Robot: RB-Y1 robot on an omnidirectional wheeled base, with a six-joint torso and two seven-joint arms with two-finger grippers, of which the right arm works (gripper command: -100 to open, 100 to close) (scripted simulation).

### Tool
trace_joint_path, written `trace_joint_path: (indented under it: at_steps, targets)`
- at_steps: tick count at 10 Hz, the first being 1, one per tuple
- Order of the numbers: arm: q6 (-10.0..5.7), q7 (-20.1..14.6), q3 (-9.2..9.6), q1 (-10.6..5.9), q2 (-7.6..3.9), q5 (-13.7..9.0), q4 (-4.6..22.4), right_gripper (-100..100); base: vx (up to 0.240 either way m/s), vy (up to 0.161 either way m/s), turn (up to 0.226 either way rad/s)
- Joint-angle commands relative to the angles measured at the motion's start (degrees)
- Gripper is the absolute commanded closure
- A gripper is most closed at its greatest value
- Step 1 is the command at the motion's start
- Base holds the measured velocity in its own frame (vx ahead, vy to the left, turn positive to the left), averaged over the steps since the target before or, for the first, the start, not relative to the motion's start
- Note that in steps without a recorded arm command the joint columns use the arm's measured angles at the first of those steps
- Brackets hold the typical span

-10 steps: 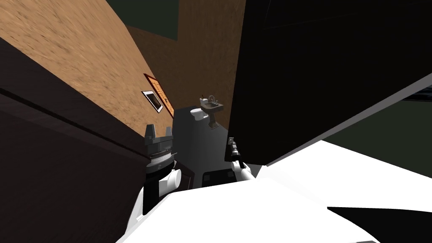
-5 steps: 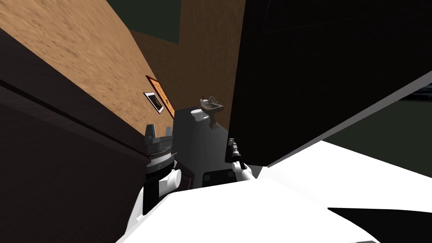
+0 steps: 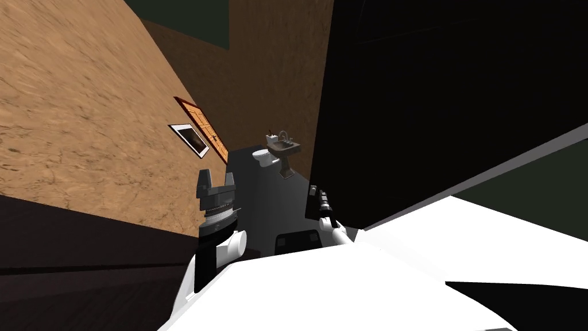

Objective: Push the door open

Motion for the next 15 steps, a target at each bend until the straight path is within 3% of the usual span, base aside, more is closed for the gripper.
trace_joint_path:
  at_steps: [1, 4, 7, 9, 11, 12, 13, 15]
  targets:
    - [-0.14, -0.5, 1.64, -0.67, -0.46, 0.0, 1.0, -100, -0.036, -0.067, -0.279]
    - [-0.71, -1.4, 4.65, -2.33, -0.78, -0.1, 3.3, -100, -0.066, -0.073, -0.232]
    - [-1.3, -2.3, 7.79, -4.07, -0.24, -0.2, 5.6, -100, -0.032, -0.023, -0.274]
    - [-1.36, -2.4, 8.14, -4.27, -0.13, -0.3, 5.9, -100, -0.02, 0.006, -0.084]
    - [-1.75, -3.0, 10.18, -5.39, 0.76, -0.3, 7.4, -100, -0.034, 0.02, -0.217]
    - [-1.75, -3.0, 10.18, -5.39, 0.76, -0.3, 6.3, -100, -0.041, 0.029, -0.082]
    - [-1.75, -3.0, 10.18, -5.39, 0.76, -0.3, 7.2, -100, -0.016, 0.012, 0.018]
    - [-2.09, -3.5, 12.01, -6.41, 1.93, -0.4, 8.8, -100, -0.05, 0.041, -0.186]
